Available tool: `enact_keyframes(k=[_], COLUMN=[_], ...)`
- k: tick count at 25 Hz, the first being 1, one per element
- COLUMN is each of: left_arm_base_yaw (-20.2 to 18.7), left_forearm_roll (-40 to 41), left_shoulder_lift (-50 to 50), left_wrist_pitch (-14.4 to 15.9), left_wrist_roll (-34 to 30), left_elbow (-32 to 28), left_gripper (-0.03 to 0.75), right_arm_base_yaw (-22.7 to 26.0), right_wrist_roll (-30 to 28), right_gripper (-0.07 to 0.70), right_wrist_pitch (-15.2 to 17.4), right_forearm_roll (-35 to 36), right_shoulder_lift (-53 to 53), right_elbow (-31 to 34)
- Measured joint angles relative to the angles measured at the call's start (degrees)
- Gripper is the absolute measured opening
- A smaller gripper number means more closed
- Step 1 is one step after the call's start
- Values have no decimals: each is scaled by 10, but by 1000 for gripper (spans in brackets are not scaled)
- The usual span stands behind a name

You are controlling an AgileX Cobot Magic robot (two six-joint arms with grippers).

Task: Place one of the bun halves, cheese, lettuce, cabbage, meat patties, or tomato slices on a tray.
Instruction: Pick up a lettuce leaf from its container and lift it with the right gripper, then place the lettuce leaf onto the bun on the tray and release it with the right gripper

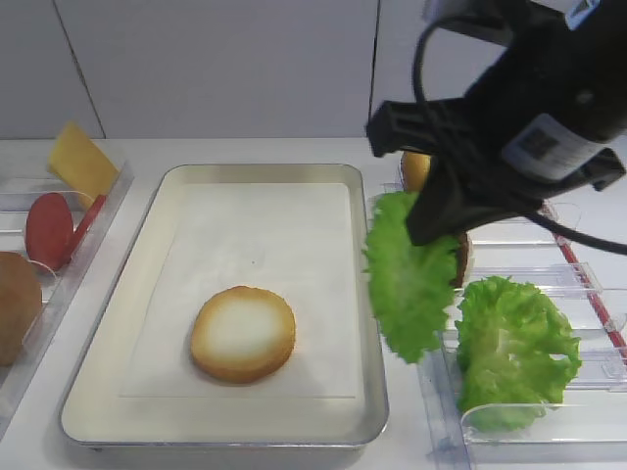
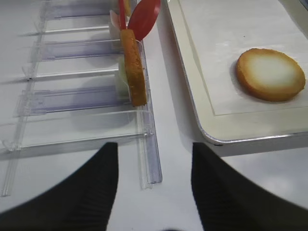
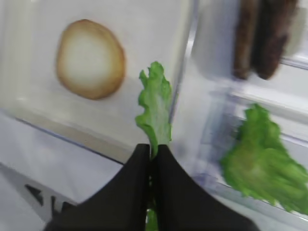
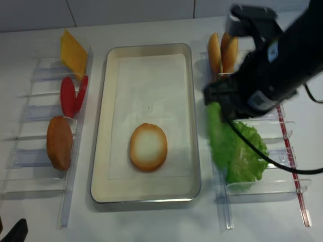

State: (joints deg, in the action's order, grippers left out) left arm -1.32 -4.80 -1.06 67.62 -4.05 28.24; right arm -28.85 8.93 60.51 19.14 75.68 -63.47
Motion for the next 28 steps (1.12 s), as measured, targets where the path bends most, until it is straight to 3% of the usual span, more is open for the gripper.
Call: enact_keyframes(k=[7, 17, 24, 28], left_arm_base_yaw=[0, 0, 0, 0], left_forearm_roll=[0, 0, 0, 0], left_shoulder_lift=[0, 0, 0, 0], left_wrist_pitch=[0, 0, 0, 0], left_wrist_roll=[0, 0, 0, 0], left_elbow=[0, 0, 0, 0], left_gripper=[327, 327, 327, 327], right_arm_base_yaw=[-77, -90, -90, -90], right_wrist_roll=[-77, -173, -188, -164], right_gripper=[52, 52, 52, 52], right_wrist_pitch=[-46, -79, -85, -95], right_forearm_roll=[130, 251, 258, 201], right_shoulder_lift=[62, 224, 306, 316], right_elbow=[-42, -131, -156, -157])
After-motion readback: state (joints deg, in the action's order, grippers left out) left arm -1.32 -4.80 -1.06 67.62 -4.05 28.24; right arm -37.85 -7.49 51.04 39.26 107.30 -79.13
